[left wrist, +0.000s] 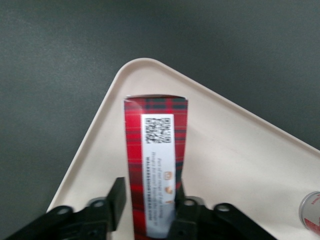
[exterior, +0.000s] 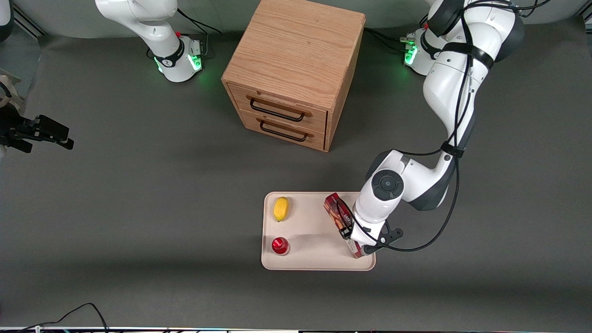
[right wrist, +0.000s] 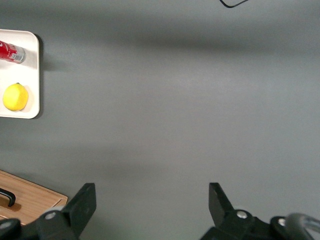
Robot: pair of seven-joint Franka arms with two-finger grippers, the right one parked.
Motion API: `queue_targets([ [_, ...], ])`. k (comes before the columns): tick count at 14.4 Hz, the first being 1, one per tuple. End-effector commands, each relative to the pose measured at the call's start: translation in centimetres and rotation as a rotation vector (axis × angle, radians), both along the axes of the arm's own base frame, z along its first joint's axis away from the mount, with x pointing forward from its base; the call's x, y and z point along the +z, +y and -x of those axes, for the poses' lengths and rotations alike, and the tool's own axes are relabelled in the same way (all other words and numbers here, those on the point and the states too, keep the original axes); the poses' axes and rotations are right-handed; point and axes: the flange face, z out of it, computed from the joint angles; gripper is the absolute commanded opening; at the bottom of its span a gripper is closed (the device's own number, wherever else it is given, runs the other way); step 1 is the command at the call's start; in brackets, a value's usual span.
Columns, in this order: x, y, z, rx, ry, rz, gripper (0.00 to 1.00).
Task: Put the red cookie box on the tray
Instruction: 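Lower the held box onto the white tray beside the red cup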
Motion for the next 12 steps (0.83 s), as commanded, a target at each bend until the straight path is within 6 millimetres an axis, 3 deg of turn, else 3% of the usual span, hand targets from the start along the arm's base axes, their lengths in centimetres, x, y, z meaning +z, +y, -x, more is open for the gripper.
queue_targets([
  [1, 0.1, 0.0, -0.1, -0.016, -0.016, -0.007, 1.0],
  [5, 2.6, 0.1, 0.2, -0.012, 0.03, -0.039, 1.0],
  [7, 5.7, -1.1, 1.5, -0.03, 0.097, -0.065, 1.0],
  [10, 12.6, -0.1, 3.1, -0.047, 0.226, -0.064, 1.0],
  [12, 19.6, 2.2, 4.5, -0.135, 0.247, -0.041, 1.0],
])
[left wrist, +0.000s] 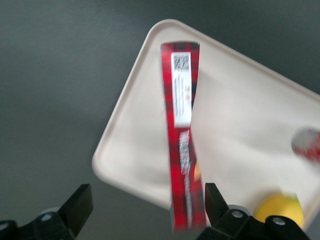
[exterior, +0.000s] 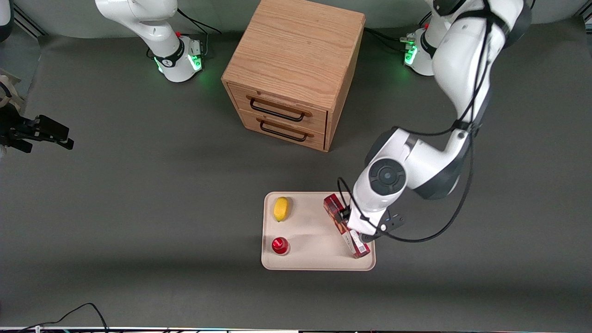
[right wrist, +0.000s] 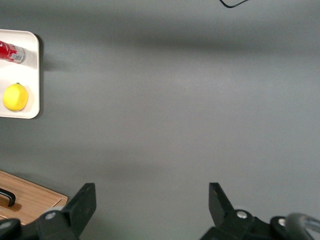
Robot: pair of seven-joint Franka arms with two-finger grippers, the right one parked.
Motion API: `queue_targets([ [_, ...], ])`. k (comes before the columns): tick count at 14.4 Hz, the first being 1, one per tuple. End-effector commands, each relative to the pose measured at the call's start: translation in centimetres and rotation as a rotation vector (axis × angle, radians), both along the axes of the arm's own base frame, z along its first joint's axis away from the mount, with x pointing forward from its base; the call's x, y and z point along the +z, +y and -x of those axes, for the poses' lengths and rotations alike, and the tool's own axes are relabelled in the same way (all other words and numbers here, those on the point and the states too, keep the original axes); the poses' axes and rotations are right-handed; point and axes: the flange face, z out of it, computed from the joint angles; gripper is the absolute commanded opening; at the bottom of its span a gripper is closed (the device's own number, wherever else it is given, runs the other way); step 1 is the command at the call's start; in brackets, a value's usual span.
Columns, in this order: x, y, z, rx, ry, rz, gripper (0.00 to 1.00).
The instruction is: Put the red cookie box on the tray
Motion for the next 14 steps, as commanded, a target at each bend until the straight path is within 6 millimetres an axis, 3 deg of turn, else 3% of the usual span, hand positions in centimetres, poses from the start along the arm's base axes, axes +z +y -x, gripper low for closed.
queue_targets([
  [1, 9.6, 4.8, 2.2, -0.102, 0.056, 0.027, 1.0],
  [4, 16.5, 10.6, 5.0, -0.194, 0.113, -0.032, 1.0],
  [7, 20.0, 17.5, 8.3, -0.276, 0.13, -0.094, 1.0],
  [10, 20.4, 25.9, 11.5, -0.347, 0.128, -0.066, 1.0],
  [12, 20.6, 30.6, 13.2, -0.407, 0.11, -0.049, 1.0],
  [14, 21.0, 33.9, 14.7, -0.452, 0.085, -0.04, 1.0],
])
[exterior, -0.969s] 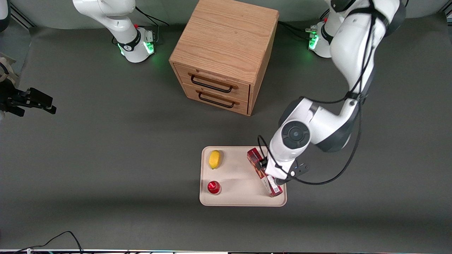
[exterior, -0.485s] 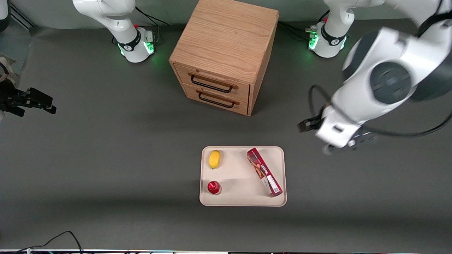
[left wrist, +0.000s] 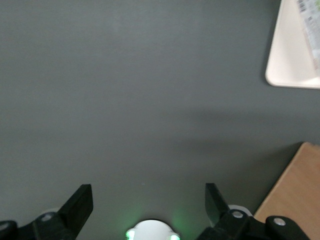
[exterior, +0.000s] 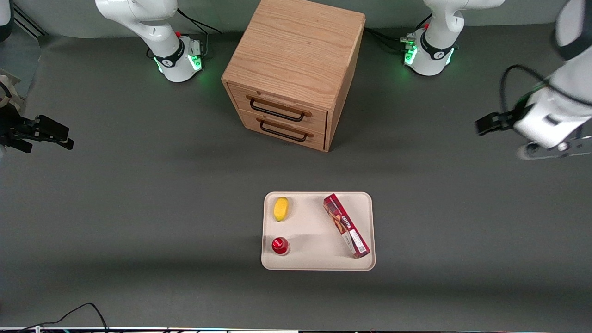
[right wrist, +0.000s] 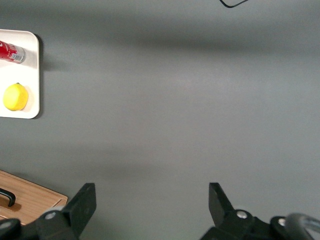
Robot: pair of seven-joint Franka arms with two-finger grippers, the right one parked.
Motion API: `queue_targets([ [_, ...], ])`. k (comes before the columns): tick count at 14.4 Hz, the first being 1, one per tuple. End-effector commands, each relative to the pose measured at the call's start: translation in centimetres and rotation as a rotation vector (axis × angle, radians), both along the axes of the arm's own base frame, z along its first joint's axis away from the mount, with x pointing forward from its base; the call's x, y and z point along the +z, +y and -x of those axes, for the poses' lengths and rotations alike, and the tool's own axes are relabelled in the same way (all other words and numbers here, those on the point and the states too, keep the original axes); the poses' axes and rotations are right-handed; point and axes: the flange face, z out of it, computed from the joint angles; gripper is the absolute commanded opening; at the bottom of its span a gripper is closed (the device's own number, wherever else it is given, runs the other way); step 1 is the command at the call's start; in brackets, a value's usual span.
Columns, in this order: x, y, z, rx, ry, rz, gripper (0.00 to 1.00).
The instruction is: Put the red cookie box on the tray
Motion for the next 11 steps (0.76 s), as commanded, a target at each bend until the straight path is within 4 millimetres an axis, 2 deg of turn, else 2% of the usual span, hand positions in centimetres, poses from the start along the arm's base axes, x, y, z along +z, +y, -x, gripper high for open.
queue_targets([
  [1, 0.3, 3.4, 3.4, -0.09, -0.045, 0.034, 1.0],
  [3, 0.6, 5.9, 3.3, -0.161, -0.06, 0.031, 1.0],
  [6, 0.4, 7.5, 3.1, -0.171, -0.064, 0.012, 1.0],
  [11, 0.6, 6.5, 2.9, -0.173, -0.05, 0.019, 1.0],
])
